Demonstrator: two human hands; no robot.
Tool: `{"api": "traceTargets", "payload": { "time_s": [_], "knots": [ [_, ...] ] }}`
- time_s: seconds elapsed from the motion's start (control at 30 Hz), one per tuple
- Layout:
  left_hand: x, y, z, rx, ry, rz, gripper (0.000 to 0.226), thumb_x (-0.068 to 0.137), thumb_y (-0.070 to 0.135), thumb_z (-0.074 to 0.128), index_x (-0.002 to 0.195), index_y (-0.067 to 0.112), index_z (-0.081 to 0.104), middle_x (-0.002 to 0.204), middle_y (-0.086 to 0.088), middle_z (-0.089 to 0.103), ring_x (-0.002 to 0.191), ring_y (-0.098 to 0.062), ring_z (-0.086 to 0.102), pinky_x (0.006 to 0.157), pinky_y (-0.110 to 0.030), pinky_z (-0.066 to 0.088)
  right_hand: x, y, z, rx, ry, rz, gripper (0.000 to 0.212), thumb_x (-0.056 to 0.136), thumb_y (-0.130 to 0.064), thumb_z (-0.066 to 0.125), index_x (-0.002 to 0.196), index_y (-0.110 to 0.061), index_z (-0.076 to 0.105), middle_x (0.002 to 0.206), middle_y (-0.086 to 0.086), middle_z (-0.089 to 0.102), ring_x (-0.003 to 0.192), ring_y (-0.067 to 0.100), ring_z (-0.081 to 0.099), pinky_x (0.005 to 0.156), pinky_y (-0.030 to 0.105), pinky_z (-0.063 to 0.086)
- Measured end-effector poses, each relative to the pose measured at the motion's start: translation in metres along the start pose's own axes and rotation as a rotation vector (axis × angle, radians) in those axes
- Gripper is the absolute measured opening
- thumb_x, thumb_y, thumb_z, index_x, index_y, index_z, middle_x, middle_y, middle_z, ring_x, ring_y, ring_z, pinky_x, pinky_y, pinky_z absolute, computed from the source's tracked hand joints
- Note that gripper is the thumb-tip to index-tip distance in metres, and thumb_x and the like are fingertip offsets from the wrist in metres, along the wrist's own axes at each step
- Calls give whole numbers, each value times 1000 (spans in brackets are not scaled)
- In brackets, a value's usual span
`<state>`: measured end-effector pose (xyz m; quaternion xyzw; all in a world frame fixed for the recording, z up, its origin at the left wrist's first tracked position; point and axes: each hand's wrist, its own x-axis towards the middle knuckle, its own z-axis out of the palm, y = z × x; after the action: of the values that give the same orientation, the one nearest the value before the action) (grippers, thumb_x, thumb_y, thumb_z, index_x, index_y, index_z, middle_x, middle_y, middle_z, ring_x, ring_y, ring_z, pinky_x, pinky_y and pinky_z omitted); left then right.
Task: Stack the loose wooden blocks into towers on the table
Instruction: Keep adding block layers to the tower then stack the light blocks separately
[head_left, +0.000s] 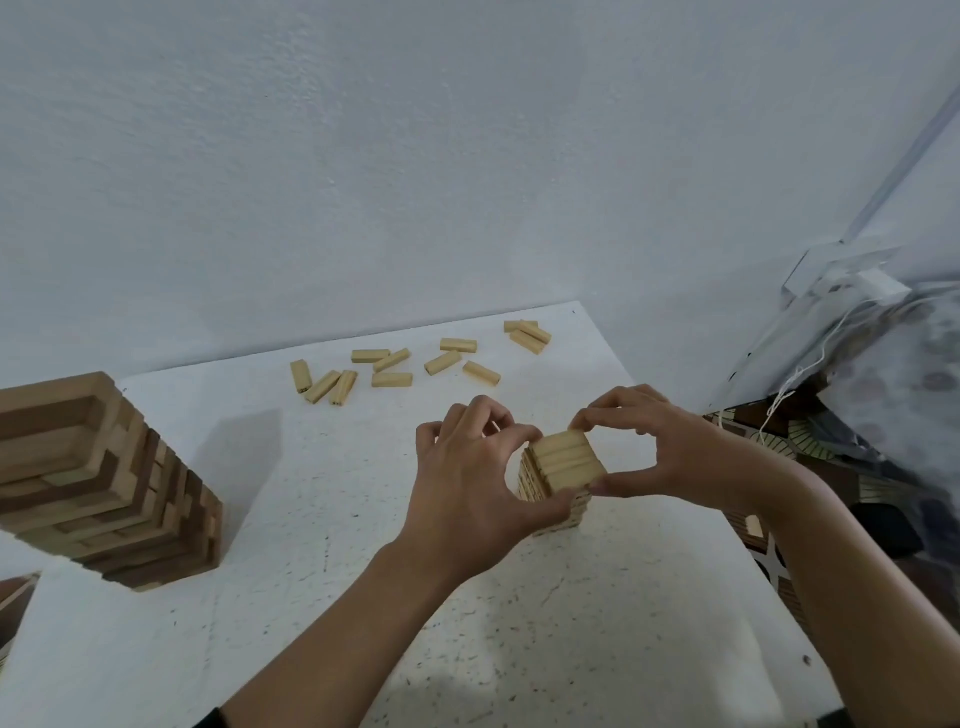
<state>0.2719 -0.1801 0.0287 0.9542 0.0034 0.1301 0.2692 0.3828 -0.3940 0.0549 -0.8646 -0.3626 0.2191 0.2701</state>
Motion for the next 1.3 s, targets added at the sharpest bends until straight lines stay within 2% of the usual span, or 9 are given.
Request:
{"api": "traceTargets", "payload": {
  "time_s": [0.2,0.53,0.67,0.87,1.0,1.1,1.17,1.23,1.3],
  "knots": [
    [-1,-3,0,-3,-15,-7,73,68,84,50,121,37,66,108,18,39,106,-1,38,98,-32,25,3,1,2,-10,12,-11,52,80,-50,77,127,-49,54,125,-27,50,128,-5,34,93,15,33],
    [-1,-7,1,-17,-26,-9,79,67,87,48,126,37,65,110,19,40,106,-1,40,99,-33,28,1,1,3,13,37,-24,53,79,-52,78,126,-51,55,126,-25,53,127,-1,39,93,18,35],
    [-1,-7,1,-19,-24,-13,83,67,88,47,129,36,65,111,19,41,106,-1,41,98,-33,29,0,2,4,40,66,-25,59,77,-51,80,129,-52,54,126,-25,53,125,-1,44,94,19,37],
    [-4,-10,-3,-35,-37,-16,84,68,86,57,136,38,59,112,21,40,106,2,38,98,-29,25,-3,0,4,85,88,-8,71,74,-56,80,138,-53,48,125,-26,54,124,-2,47,94,20,39],
    [-1,-15,-11,-143,-37,-61,76,67,87,60,129,44,61,111,23,45,105,6,41,97,-24,34,4,-1,6,174,176,-22,51,84,-55,68,132,-44,58,118,-22,63,119,1,56,91,25,46],
    [11,-32,-16,-335,24,-145,40,84,65,64,112,38,68,105,19,57,99,1,54,79,-7,39,21,6,10,413,369,33,25,94,-41,61,113,-29,72,100,-13,73,100,2,65,82,23,46],
    [24,-50,-12,-330,83,-153,15,95,38,65,108,31,68,100,14,62,94,-2,58,75,-8,42,40,17,15,403,482,91,13,98,-30,61,103,-27,73,91,-12,73,90,2,65,78,20,44],
    [40,-68,-2,-254,77,-154,17,99,24,60,115,28,66,107,12,63,99,-4,58,83,-17,47,64,31,21,268,544,131,10,99,-26,62,102,-27,72,94,-14,71,92,1,64,80,21,46],
    [58,-81,13,-148,-27,-116,33,102,20,53,135,23,57,134,5,58,125,-13,52,105,-29,43,90,40,26,107,547,148,17,100,-25,58,114,-23,68,108,-8,66,103,8,60,88,25,45]
  ]
}}
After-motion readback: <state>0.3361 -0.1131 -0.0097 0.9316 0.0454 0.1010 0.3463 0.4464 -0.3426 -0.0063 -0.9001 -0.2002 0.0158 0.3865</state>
